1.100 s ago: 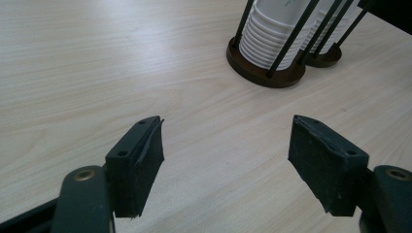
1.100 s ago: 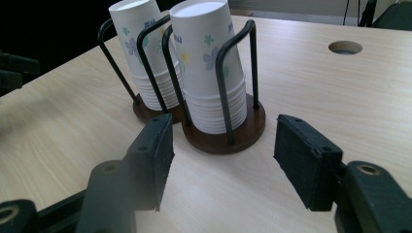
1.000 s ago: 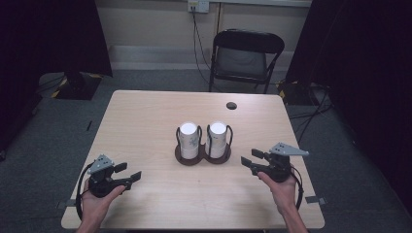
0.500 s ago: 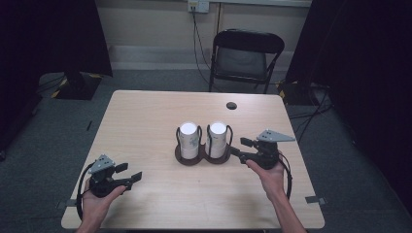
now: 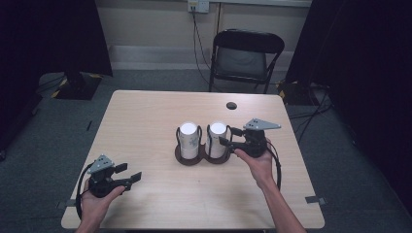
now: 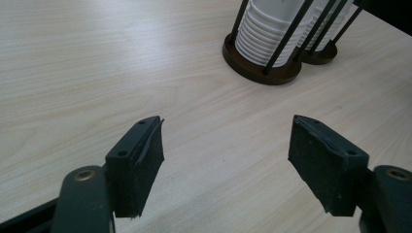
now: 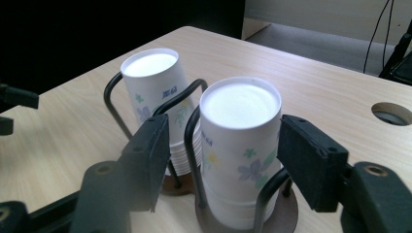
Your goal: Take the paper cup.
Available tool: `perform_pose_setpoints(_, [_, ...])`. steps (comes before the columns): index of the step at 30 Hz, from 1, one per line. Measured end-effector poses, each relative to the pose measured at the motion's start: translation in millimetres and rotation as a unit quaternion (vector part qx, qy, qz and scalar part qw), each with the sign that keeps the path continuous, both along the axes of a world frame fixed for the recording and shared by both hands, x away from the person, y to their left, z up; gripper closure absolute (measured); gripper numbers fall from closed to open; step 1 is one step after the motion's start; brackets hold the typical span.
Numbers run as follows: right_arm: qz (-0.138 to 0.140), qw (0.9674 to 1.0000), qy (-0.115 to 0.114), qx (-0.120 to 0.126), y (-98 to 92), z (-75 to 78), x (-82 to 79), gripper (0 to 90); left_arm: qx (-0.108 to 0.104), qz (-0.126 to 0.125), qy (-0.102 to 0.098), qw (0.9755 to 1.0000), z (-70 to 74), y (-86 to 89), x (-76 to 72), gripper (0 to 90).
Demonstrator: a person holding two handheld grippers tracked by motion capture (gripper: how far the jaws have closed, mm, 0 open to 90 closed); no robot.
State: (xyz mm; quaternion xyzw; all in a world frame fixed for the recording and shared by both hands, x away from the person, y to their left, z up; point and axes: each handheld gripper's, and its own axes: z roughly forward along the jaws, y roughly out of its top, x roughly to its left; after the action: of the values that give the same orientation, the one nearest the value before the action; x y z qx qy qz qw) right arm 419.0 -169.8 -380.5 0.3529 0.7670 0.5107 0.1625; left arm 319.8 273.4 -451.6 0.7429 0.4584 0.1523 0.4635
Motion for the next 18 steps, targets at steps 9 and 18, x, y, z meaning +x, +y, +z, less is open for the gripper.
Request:
perform_pose_setpoints(9, [0.000,1.0000,0.004,-0.008,12.0,-1.9,17.3,31.4,0.003,-0.002,0.000,1.0000,-0.1,-0.5,-0.1,28.3])
perform_pose_setpoints(18, [-0.004,0.9998,0.015,-0.013,21.1,-5.3,33.3,27.7,0.003,-0.003,0.000,1.0000,0.1,-0.4,-0.2,28.4])
